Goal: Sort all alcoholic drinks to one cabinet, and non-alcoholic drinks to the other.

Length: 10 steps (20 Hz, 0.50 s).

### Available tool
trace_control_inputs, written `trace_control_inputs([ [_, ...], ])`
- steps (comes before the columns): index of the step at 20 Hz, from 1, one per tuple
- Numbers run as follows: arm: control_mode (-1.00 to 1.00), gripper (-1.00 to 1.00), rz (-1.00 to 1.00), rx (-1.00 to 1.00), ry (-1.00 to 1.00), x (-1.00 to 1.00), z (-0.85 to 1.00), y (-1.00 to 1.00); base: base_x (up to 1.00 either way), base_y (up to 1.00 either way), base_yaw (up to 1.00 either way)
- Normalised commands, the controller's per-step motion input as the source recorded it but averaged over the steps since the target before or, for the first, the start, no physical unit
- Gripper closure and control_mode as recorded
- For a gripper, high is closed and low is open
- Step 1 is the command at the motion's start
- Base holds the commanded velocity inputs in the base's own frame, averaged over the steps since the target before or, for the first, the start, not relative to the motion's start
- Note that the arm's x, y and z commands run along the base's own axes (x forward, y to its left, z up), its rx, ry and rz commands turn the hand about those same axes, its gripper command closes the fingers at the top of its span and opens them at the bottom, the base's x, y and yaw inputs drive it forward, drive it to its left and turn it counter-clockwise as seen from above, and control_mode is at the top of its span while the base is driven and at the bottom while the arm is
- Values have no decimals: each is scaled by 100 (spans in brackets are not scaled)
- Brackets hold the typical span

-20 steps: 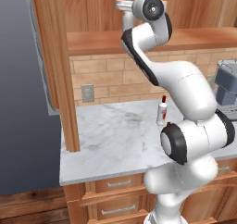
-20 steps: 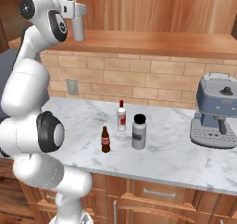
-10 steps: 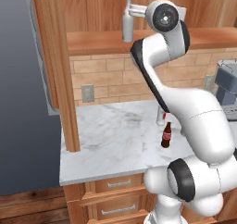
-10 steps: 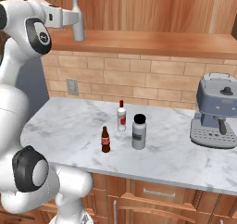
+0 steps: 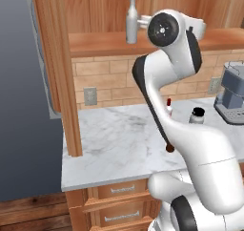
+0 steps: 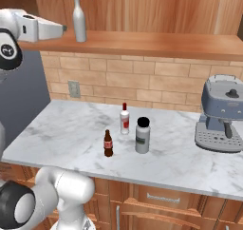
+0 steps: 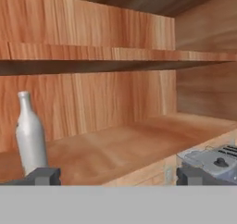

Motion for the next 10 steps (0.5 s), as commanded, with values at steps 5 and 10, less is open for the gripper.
trace_control_inputs([
  [5, -100, -100, -22, 0, 28, -37, -45, -13, 0, 0, 0],
  [10, -100, -100, -20, 0, 12, -19, -56, -14, 0, 0, 0],
])
